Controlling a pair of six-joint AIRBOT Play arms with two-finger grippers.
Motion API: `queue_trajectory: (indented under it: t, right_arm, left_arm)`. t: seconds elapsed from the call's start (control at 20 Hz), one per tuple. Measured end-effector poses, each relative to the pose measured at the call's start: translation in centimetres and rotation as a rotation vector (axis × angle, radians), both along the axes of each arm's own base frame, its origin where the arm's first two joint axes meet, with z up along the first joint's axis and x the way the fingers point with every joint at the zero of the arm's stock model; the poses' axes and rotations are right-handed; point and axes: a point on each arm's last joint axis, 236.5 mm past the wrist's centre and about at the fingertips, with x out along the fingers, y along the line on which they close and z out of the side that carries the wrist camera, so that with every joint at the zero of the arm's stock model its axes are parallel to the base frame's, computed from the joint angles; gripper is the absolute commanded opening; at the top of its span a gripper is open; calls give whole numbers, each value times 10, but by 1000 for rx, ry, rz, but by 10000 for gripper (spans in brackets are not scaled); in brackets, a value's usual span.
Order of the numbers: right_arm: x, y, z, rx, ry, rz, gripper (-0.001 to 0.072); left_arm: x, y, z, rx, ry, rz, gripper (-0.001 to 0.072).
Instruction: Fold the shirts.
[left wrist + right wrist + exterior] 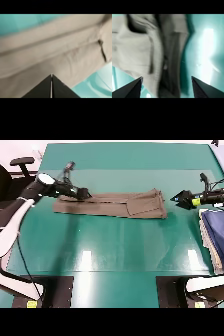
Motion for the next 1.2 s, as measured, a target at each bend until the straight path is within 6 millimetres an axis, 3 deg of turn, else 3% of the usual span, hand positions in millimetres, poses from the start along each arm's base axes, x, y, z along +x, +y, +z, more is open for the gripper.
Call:
queue_trajectory:
  t: [0.15, 0.35, 0.6, 0.95, 1.0, 1.05, 1.1, 1.15, 1.2]
  right_arm:
    - [2, 4, -20, 49, 23, 8, 700]
    - [10, 13, -29, 80, 26, 43, 700]
    - [22, 32, -32, 98, 18, 103, 711]
    - [25, 80, -35, 96, 5, 203, 691]
    - [27, 87, -35, 93, -1, 210, 655]
    - [28, 93, -36, 85, -5, 218, 479]
    - [30, 97, -40, 66, -9, 221, 161]
    - [30, 101, -42, 58, -7, 224, 22]
    - [31, 107, -39, 68, -13, 229, 22]
  left_arm:
    - [-14, -27, -29, 10, 86, -20, 19]
    - [-22, -33, -51, 43, 150, -10, 19]
    - [-24, -33, -60, 68, 173, 5, 19]
    - [-25, -33, -63, 84, 176, 6, 20]
    - [-25, -32, -63, 85, 176, 7, 19]
    - [-25, -32, -63, 85, 176, 7, 20]
    - [-25, -32, -63, 86, 176, 7, 19]
    - [-25, -32, -63, 86, 176, 6, 20]
    - [-25, -32, -63, 87, 176, 6, 19]
